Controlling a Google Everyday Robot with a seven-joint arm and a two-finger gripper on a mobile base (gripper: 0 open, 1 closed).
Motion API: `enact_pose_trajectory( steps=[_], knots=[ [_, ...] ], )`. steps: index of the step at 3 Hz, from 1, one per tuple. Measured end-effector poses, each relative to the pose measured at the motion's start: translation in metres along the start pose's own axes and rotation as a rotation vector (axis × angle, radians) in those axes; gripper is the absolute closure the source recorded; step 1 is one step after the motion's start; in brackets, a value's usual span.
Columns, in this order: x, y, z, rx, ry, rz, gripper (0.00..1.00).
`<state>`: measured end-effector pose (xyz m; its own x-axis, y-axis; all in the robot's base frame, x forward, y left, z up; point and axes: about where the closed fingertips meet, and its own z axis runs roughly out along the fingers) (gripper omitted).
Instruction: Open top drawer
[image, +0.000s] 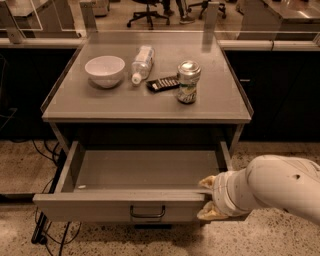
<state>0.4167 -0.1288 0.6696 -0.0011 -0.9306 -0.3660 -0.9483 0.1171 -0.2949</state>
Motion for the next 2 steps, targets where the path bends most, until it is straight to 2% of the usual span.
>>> enact_pose_trajectory(
  steps=[1, 2],
  knots=[
    [0.0, 0.0, -0.0001, 0.0, 0.0, 0.0, 0.0],
    [0.0, 0.0, -0.0001, 0.0, 0.0, 0.0, 0.0]
  ],
)
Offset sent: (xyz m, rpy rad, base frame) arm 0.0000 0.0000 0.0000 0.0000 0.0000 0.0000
